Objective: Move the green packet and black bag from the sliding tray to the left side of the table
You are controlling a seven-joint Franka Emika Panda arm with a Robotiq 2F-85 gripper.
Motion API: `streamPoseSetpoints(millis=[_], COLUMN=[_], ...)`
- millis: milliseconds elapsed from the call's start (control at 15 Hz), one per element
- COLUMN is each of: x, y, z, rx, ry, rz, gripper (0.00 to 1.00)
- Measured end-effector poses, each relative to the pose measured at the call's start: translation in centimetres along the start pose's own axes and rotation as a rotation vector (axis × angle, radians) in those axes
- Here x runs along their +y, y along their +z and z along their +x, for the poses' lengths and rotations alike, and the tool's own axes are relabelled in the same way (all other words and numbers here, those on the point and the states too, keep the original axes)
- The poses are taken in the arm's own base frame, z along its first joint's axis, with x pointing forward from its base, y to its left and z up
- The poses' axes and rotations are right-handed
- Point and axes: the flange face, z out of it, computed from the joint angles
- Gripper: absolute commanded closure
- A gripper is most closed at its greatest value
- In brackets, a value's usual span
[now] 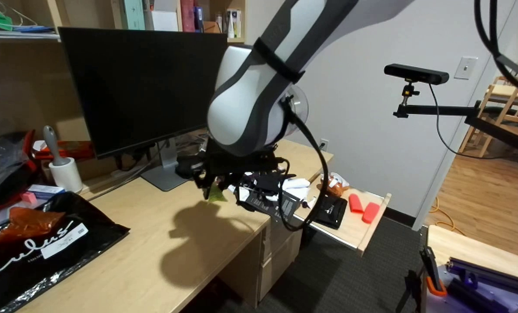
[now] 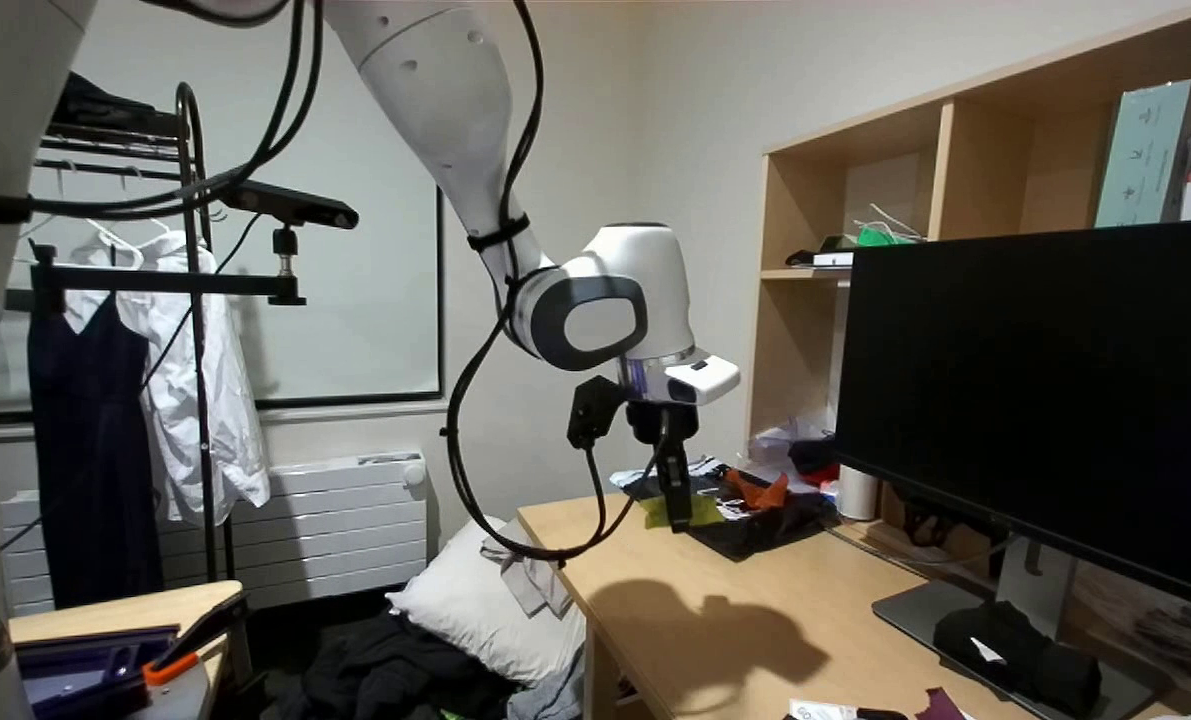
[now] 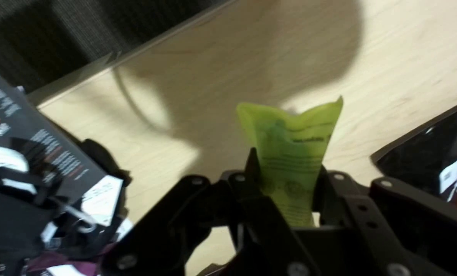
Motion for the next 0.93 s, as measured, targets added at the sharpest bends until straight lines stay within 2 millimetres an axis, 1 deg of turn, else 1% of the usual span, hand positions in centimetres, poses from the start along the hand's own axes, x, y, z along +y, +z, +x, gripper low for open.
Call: streamPoseSetpoints(millis=[67,200,467,533,667,733,800,933], x=[-2.1,-5.7,-10.9,-12.0,-13.6,-13.9,-14.0,-13.8], y=[0.7,2.2,5.2,5.8,6.6,6.8,6.9,6.9], z=[-1.1,-3.1,-5.9,-6.3,-6.9,-6.9,-6.8,-6.7], rx=[-0.011,-0.032,-0.045,-0.044,-0.041,-0.040,-0.039,-0.037], ry=[-0.039,-0.111,-0.241,-0.266,-0.293,-0.297,-0.297,-0.295], rz=[0.009,0.020,0.018,0.019,0.026,0.027,0.027,0.025], gripper=[0.91,0.90,0.89,0.78,0.78,0.78,0.89,0.89])
